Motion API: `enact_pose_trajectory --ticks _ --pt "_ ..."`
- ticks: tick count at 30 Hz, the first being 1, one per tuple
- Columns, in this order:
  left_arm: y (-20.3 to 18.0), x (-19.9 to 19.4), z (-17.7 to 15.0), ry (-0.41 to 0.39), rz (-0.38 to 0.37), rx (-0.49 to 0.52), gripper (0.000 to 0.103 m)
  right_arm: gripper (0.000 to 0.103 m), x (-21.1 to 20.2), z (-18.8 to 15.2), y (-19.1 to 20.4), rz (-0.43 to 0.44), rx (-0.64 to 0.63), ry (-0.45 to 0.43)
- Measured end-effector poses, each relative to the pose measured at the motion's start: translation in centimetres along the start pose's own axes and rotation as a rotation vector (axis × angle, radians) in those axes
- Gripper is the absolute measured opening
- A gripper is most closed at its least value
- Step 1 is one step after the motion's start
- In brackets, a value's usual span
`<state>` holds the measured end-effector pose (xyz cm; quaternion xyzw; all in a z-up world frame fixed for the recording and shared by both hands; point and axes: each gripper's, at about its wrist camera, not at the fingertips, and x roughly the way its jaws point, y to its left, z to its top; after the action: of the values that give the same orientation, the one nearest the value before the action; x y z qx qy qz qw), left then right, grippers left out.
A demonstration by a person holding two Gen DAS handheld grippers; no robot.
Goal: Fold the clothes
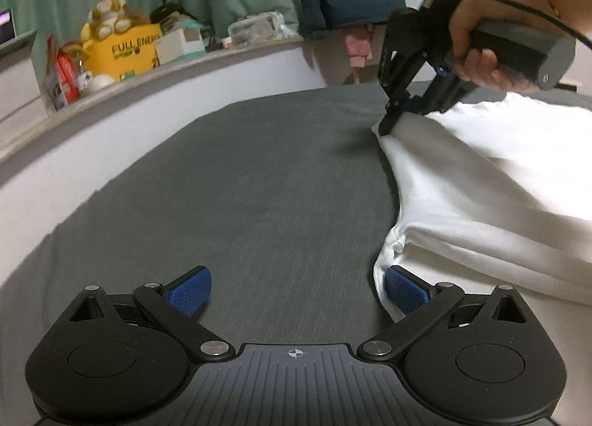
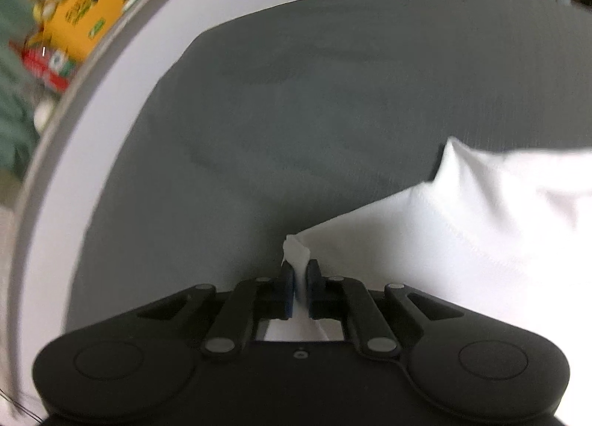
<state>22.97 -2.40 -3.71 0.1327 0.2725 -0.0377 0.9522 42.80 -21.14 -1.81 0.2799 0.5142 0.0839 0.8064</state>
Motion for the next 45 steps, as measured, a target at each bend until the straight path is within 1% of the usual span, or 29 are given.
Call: enact_pose_trajectory --ticks 3,5,9,12,13,14,16,18,19,20,23,25,26,28,29,31,32,33,34,36,38,39,40,41,42,43,44,45 --pt "-0.1 0.0 -0.1 -0.001 0.003 0.005 0.103 0.007 0.2 -0.3 -1.3 0.044 0.091 -0.010" --pt "0.0 0.1 -0.1 0.001 -0.003 -0.001 0.103 0.009 0.1 -0.3 -1.9 0.067 0.126 -0.005" --pt "0.1 0.1 -0.1 0.001 -0.005 -0.002 0.103 0.012 -0.7 0.0 -2.1 0.068 0.109 0.028" --pt "0.0 0.1 -0.1 -0.002 0.000 0.005 0.103 0.019 -1.0 1.2 -2.4 0.045 0.070 0.046" --pt "0.1 0.1 -0.1 -0.001 -0.001 0.004 0.103 0.022 -1.2 1.5 -2.4 0.039 0.063 0.040" --pt "0.1 0.1 -0.1 -0.001 -0.002 0.002 0.103 0.028 -1.5 1.7 -2.4 0.039 0.060 0.034" --pt "0.2 0.2 -0.1 -0.001 -0.003 0.001 0.103 0.033 -1.7 1.9 -2.4 0.046 0.058 0.036" --pt "0.1 0.1 -0.1 -0.005 0.000 0.003 0.103 0.032 -1.4 2.1 -2.4 0.050 0.040 0.053" --pt "0.1 0.1 -0.1 -0.006 0.001 0.002 0.103 0.026 -1.3 2.1 -2.3 0.047 0.023 0.057" --pt "0.1 0.0 -0.1 -0.007 0.002 0.001 0.103 0.011 -1.1 2.0 -2.2 0.041 0.006 0.050" --pt "0.2 0.0 0.0 -0.007 0.000 -0.007 0.103 0.010 -0.9 1.7 -2.0 0.023 -0.020 0.006" --pt "0.4 0.1 -0.1 -0.002 -0.003 -0.022 0.103 0.009 -0.6 1.5 -2.1 0.030 -0.002 -0.046" --pt "0.5 0.2 -0.1 0.002 -0.007 -0.031 0.103 0.004 -0.5 1.4 -2.3 0.036 0.011 -0.068" --pt "0.8 0.3 -0.2 0.016 -0.016 -0.056 0.103 0.004 -0.3 1.2 -3.0 0.059 0.055 -0.092" --pt "1.0 0.3 -0.2 0.024 -0.022 -0.070 0.103 0.005 -0.4 1.3 -3.2 0.074 0.070 -0.093" --pt "1.4 0.4 -0.3 0.037 -0.036 -0.099 0.103 0.008 -1.4 1.4 -3.7 0.088 0.043 -0.087" --pt "1.6 0.5 -0.3 0.042 -0.043 -0.111 0.103 0.020 -2.1 1.6 -3.9 0.100 0.015 -0.076" --pt "1.6 0.5 -0.3 0.044 -0.046 -0.113 0.103 0.029 -2.8 1.7 -4.1 0.108 -0.022 -0.051" --pt "1.5 0.5 -0.4 0.043 -0.042 -0.109 0.103 0.035 -3.4 1.9 -4.2 0.109 -0.062 -0.020" --pt "1.2 0.4 -0.5 0.042 -0.036 -0.101 0.103 0.035 -4.2 2.1 -4.1 0.073 -0.136 0.011" --pt "1.1 0.3 -0.6 0.040 -0.030 -0.098 0.103 0.034 -4.7 2.1 -4.0 0.069 -0.167 0.015" --pt "1.0 0.3 -0.6 0.040 -0.027 -0.097 0.103 0.034 -4.6 2.1 -4.1 0.089 -0.149 0.013" --pt "1.0 0.3 -0.6 0.039 -0.025 -0.098 0.103 0.031 -4.3 2.0 -4.1 0.106 -0.126 0.014" --pt "1.0 0.2 -0.7 0.038 -0.024 -0.098 0.103 0.022 -3.9 1.8 -4.1 0.102 -0.110 0.023" --pt "1.0 0.2 -0.7 0.037 -0.023 -0.096 0.103 0.015 -3.1 1.6 -3.9 0.080 -0.105 0.039" --pt "1.0 0.2 -0.7 0.037 -0.024 -0.098 0.103 0.005 -2.2 1.5 -3.4 0.051 -0.108 0.056" --pt "1.0 0.2 -0.7 0.038 -0.024 -0.100 0.103 0.005 -1.7 1.4 -3.0 0.039 -0.114 0.050" --pt "1.0 0.2 -0.7 0.038 -0.025 -0.102 0.103 0.004 -1.6 1.3 -2.6 0.040 -0.123 0.023"
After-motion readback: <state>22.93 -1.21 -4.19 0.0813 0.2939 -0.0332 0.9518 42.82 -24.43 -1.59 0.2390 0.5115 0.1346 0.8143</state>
